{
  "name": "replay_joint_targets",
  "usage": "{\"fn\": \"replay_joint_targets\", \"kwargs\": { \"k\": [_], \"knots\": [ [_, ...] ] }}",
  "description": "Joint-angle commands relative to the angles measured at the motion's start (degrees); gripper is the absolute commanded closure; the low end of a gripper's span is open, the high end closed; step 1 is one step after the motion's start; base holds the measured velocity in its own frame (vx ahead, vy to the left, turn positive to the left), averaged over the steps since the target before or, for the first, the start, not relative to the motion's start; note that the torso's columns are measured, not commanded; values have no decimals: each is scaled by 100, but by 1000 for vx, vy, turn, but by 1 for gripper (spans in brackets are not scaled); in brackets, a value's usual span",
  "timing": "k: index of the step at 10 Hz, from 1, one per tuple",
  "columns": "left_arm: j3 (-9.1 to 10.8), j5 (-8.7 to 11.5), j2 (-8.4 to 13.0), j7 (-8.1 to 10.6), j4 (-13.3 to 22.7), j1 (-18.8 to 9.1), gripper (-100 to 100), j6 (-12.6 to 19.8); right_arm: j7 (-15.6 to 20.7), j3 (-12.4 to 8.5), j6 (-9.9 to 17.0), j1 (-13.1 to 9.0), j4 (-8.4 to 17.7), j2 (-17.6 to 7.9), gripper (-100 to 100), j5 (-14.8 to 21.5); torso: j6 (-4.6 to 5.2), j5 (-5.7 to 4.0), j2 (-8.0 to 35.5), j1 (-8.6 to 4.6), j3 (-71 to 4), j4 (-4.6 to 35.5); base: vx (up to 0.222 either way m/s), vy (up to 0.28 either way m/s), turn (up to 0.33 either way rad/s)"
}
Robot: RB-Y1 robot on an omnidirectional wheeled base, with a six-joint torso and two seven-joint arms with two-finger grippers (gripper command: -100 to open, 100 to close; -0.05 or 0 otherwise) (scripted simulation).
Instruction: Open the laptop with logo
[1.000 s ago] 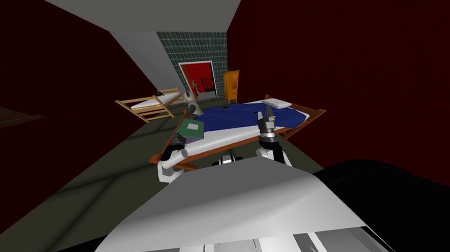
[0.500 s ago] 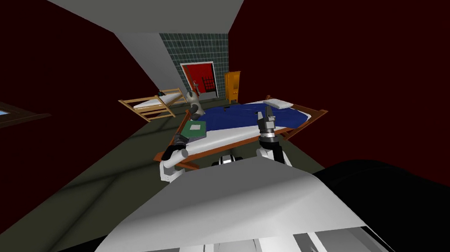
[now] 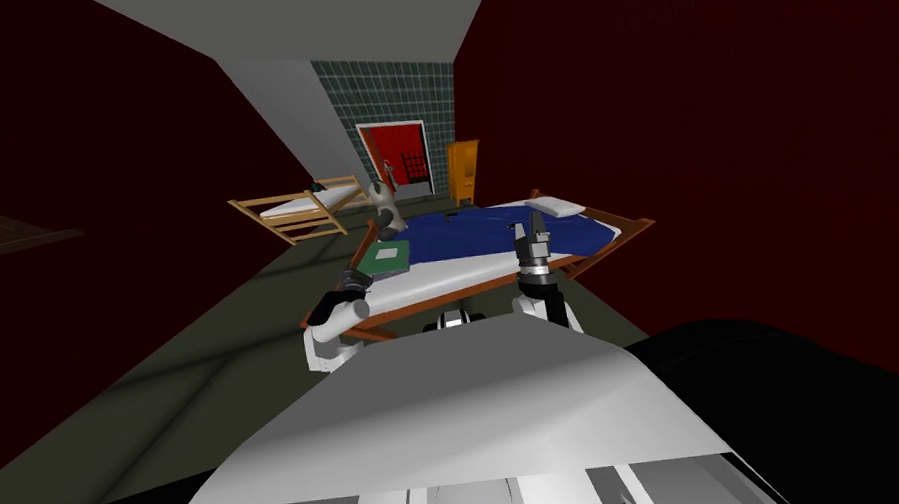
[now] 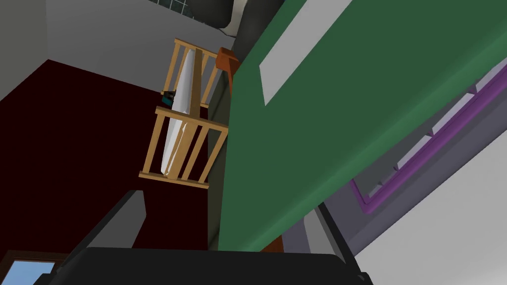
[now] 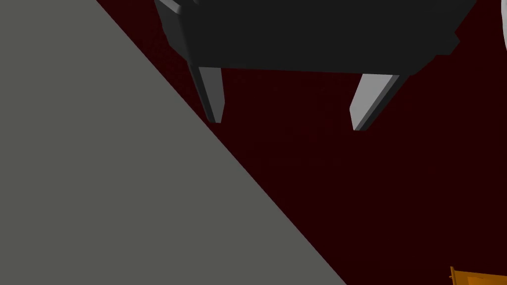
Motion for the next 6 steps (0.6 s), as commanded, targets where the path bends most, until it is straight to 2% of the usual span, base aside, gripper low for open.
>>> {"fn": "replay_joint_targets", "kwargs": {
  "k": [1,2,3,4,6],
  "knots": [
    [53,14,8,38,-418,48,-100,349,0,0,0,0,0,0,0,0,0,0,-2,-1,-1,-1,21,2,-29],
    [72,19,7,51,-570,74,-100,479,0,0,0,0,0,0,0,0,-1,-1,-2,-2,-2,0,20,4,-27],
    [64,9,8,43,-465,51,-100,423,0,0,0,0,0,0,0,0,-1,1,-4,0,-3,-3,8,3,-2],
    [69,9,11,42,-472,58,0,450,0,0,0,0,0,0,0,0,1,5,-5,3,-2,-4,0,0,0],
    [68,7,6,40,-451,73,0,464,0,0,0,0,0,0,0,0,-1,0,-3,-1,-2,-1,3,1,-5]
  ]
}}
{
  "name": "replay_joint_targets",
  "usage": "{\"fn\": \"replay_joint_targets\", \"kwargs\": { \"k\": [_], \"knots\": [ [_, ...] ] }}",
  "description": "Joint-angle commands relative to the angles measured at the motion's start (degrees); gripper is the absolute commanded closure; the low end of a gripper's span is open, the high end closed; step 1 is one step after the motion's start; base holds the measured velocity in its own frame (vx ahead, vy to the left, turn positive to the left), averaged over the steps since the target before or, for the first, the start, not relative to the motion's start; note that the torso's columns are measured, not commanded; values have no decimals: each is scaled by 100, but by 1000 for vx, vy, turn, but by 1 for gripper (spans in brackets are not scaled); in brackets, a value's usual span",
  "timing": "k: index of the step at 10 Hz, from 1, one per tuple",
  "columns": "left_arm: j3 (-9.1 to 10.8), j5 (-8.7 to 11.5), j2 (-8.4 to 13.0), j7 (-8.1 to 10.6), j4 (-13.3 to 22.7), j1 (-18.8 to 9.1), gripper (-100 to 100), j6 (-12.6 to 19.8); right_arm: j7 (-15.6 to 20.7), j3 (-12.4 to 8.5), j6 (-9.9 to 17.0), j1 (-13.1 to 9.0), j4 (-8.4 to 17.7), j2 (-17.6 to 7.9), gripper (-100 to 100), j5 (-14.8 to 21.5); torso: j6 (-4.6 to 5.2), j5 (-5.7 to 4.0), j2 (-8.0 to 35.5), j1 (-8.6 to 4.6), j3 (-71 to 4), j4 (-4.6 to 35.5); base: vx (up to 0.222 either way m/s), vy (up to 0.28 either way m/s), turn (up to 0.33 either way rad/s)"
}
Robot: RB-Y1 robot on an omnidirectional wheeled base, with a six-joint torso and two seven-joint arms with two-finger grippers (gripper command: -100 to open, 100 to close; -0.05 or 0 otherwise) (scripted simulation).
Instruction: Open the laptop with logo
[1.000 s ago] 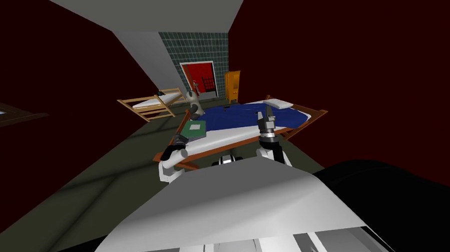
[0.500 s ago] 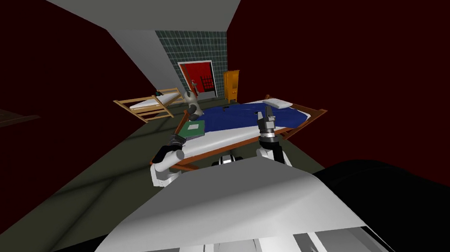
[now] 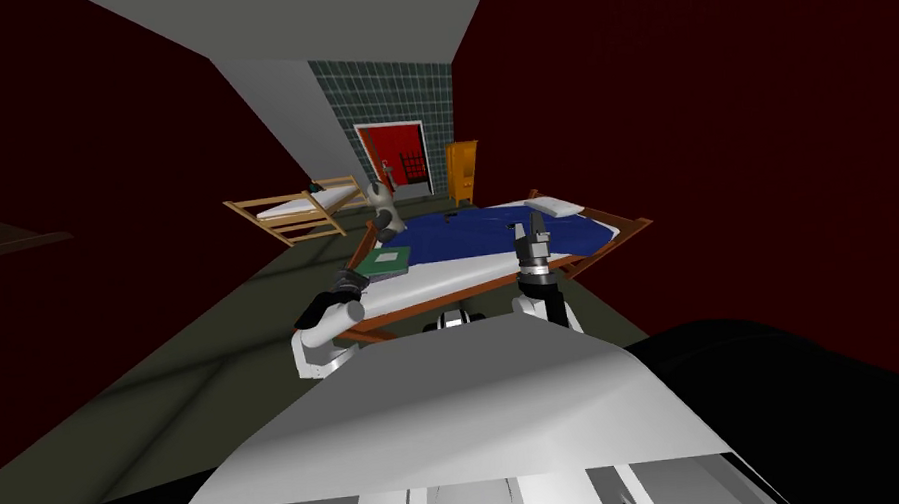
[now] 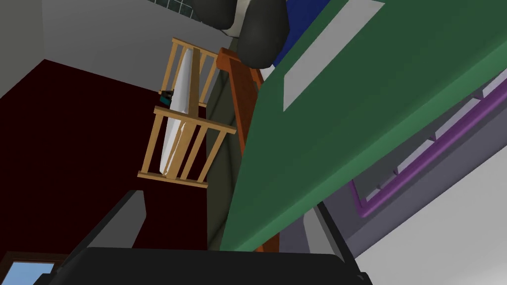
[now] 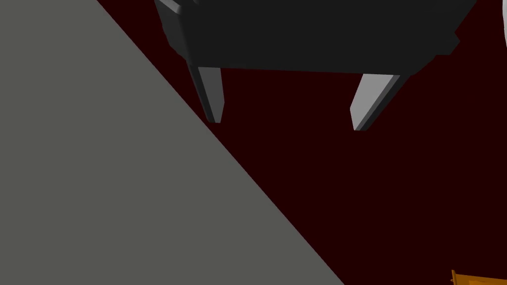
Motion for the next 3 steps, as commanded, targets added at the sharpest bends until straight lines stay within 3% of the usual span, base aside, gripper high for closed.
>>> {"fn": "replay_joint_targets", "kwargs": {
  "k": [1,3],
  "knots": [
    [-3,1,2,1,-7,-10,0,-7,0,0,0,0,0,0,0,0,-5,9,-3,5,0,-11,0,0,0],
    [-4,2,3,1,-9,-13,0,-10,0,0,0,0,0,0,0,0,-2,13,-13,13,-6,-14,0,0,0]
  ]
}}
